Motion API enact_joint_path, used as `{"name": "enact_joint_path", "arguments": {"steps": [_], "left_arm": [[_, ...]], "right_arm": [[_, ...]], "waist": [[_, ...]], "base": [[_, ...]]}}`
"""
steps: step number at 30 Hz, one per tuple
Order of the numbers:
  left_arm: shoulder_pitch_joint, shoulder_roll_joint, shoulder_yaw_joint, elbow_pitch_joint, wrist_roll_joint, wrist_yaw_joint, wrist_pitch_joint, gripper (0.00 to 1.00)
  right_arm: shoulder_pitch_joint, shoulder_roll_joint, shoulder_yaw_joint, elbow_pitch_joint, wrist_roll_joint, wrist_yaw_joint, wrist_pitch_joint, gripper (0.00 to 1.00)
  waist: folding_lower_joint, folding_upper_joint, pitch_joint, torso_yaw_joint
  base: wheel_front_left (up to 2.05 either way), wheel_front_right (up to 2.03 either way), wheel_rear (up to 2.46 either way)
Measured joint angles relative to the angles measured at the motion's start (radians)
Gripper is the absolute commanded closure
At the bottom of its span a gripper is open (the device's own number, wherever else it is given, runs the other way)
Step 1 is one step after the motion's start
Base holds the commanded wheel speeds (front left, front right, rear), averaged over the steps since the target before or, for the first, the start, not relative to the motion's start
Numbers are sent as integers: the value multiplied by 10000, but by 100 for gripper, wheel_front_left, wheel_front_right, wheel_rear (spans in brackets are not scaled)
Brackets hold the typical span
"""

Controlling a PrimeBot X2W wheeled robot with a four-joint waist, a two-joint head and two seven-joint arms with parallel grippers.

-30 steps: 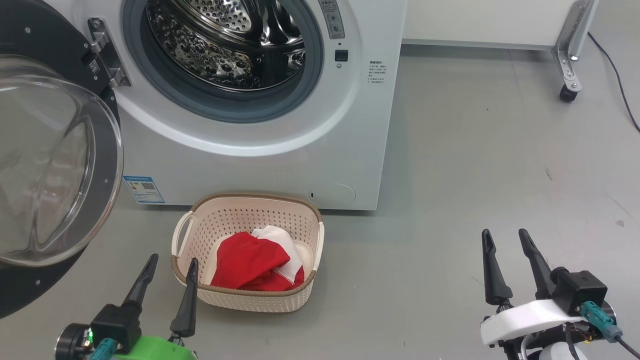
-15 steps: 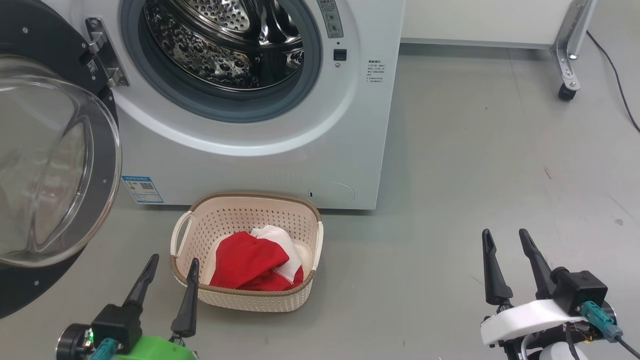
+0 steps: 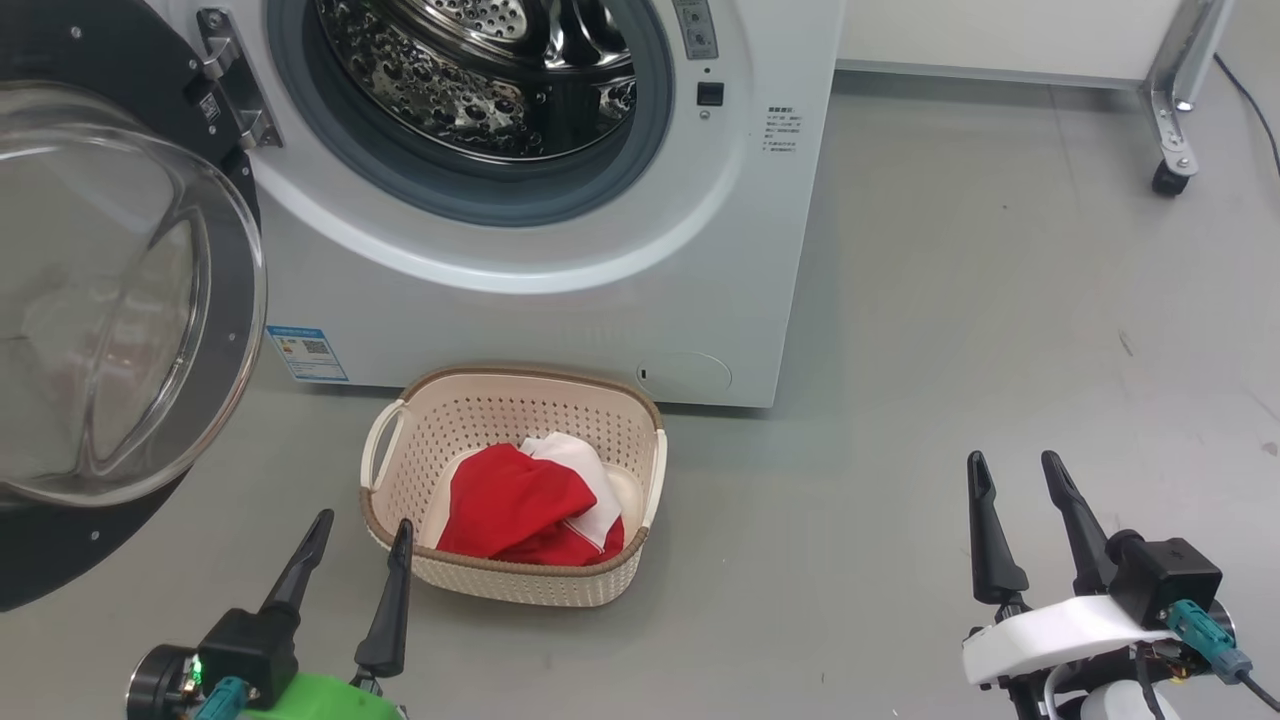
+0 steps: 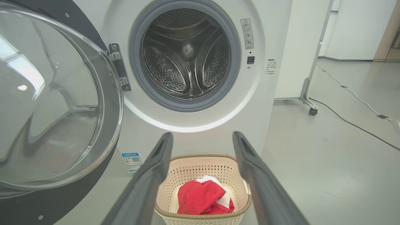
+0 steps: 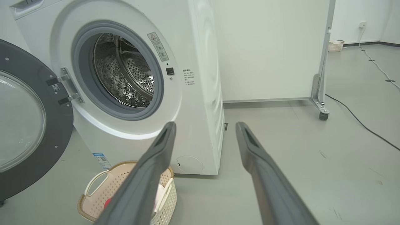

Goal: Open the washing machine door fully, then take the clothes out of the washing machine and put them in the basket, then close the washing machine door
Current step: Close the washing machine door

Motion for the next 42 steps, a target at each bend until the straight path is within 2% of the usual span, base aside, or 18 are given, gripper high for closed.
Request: {"name": "enact_joint_path", "arguments": {"steps": [12, 22, 30, 33, 37, 42], "left_arm": [[-89, -25, 198, -6, 0, -2, 0, 0], [-90, -36, 581, -61, -2, 115, -2, 0], [-64, -38, 658, -84, -2, 163, -2, 0], [-36, -38, 917, -222, -2, 203, -2, 0], [87, -36, 1233, -360, -2, 368, -2, 0], [271, -38, 1369, -487, -2, 374, -2, 0]], "right_arm": [[-115, 4, 387, -90, -4, 2, 0, 0], [-590, -8, 1045, 146, 10, 2, 0, 0], [-620, -17, 1174, 211, 274, 2, 0, 0], [-663, -25, 1565, 240, 278, 2, 0, 0], [-945, -25, 2033, 305, 290, 2, 0, 0], [-1044, -27, 2322, 407, 397, 2, 0, 0]], "waist": [[0, 0, 358, 1147], [0, 0, 398, 2484], [0, 0, 175, 3727], [0, 0, 119, 4117], [0, 0, 57, 4507], [0, 0, 9, 4753]], "base": [[0, 0, 0], [0, 0, 0], [0, 0, 0], [0, 0, 0], [0, 0, 0], [0, 0, 0]]}}
